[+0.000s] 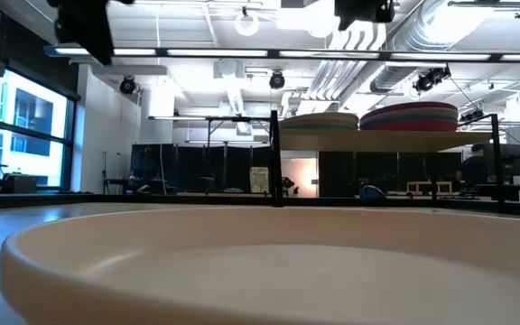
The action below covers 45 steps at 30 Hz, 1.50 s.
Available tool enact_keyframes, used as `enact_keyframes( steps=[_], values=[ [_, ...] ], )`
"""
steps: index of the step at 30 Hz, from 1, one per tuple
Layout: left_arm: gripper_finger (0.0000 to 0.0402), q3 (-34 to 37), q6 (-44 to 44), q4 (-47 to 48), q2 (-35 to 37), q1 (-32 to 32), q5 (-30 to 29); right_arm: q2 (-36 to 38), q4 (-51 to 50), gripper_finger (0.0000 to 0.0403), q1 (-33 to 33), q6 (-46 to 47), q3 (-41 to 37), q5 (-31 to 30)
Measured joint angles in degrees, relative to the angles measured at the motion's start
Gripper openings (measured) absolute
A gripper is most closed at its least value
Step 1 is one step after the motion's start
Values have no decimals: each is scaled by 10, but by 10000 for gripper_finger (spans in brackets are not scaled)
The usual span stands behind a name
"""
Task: Place and stack plates onto a shelf
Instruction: Stack the light orange plate on top of the gray plate on the shelf
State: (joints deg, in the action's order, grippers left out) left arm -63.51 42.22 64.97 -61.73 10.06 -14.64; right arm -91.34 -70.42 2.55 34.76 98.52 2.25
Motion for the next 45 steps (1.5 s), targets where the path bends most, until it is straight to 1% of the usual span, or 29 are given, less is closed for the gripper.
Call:
enact_keyframes(
  steps=[5, 9, 14, 18, 21, 25, 27, 31, 35, 45],
  values=[
    [103, 0, 35, 6, 28, 49, -22, -24, 28, 74, 67, 53, 0, -36],
    [104, 0, 56, 13, 37, 84, -41, -51, 40, 74, 104, 86, 0, -37],
    [104, 0, 57, 13, 39, 109, -43, -85, 66, 74, 133, 116, 0, -21],
    [104, 0, 67, 13, 38, 121, -51, -116, 67, 78, 144, 117, 0, 4],
    [104, 0, 72, 13, 38, 129, -56, -140, 69, 95, 149, 118, 0, 25],
    [104, 0, 72, 13, 38, 137, -57, -174, 71, 125, 154, 114, 0, 23],
    [104, 0, 72, 13, 38, 140, -57, -191, 78, 133, 158, 113, 0, 18],
    [104, 0, 72, 13, 38, 145, -59, -224, 88, 135, 166, 108, 0, -2],
    [104, 0, 72, 14, 38, 149, -60, -252, 92, 135, 172, 98, 0, -3],
    [104, 0, 71, 16, 38, 149, -60, -304, 141, 135, 186, 101, 0, 0]
  ],
)
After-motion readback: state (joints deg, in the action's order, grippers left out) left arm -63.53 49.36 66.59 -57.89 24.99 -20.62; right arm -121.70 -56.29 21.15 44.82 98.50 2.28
